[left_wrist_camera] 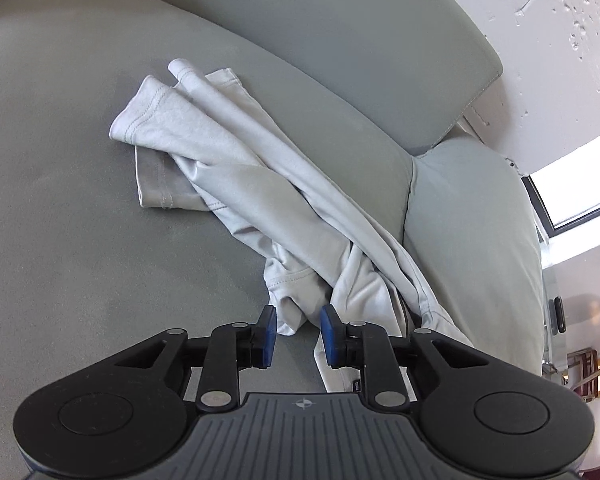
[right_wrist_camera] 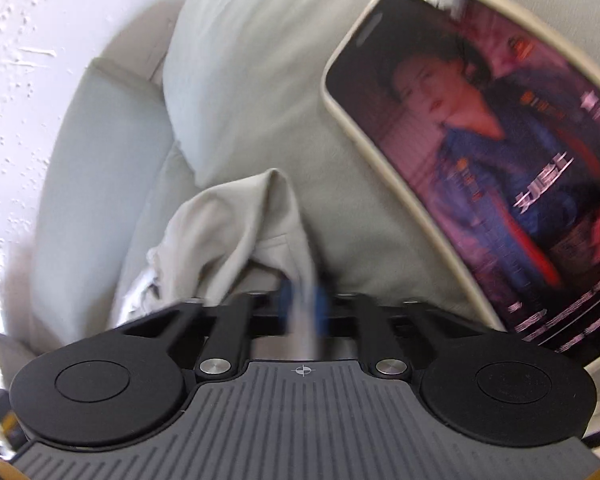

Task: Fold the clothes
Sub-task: 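Grasp the T-shirt with the left gripper while the right gripper grasps another edge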

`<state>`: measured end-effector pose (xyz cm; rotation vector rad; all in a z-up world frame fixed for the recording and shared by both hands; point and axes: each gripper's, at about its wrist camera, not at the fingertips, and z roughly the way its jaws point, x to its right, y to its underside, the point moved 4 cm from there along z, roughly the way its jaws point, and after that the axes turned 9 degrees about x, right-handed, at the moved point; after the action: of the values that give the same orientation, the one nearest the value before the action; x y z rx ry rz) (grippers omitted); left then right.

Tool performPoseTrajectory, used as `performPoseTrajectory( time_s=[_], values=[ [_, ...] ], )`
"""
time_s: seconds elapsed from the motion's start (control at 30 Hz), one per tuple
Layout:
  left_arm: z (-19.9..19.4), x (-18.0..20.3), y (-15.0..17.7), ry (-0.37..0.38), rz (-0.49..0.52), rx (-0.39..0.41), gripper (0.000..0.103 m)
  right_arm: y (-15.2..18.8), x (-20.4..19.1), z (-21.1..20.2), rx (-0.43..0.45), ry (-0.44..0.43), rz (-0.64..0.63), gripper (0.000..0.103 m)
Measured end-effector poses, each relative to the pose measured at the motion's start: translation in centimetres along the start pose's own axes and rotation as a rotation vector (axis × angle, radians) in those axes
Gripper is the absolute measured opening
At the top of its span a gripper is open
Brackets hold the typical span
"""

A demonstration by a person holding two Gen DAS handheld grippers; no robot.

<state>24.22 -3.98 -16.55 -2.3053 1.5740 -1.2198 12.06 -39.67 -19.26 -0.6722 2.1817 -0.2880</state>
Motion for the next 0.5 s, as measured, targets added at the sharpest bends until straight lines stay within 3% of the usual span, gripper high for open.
performPoseTrajectory(
  time_s=[0.17, 0.5],
  values=[
    [0.0, 0.8, -0.8, 0.026, 0.02, 0.028, 0.024, -1.8, -0.3, -3.5, 0.182, 0.022, -0.03, 0.0],
    [3.7, 2.6, -0.7, 0.063, 0.06, -0.054, 0.024, -1.8, 0.3, -2.8, 0.086, 0.019, -0.003, 0.001]
  ],
)
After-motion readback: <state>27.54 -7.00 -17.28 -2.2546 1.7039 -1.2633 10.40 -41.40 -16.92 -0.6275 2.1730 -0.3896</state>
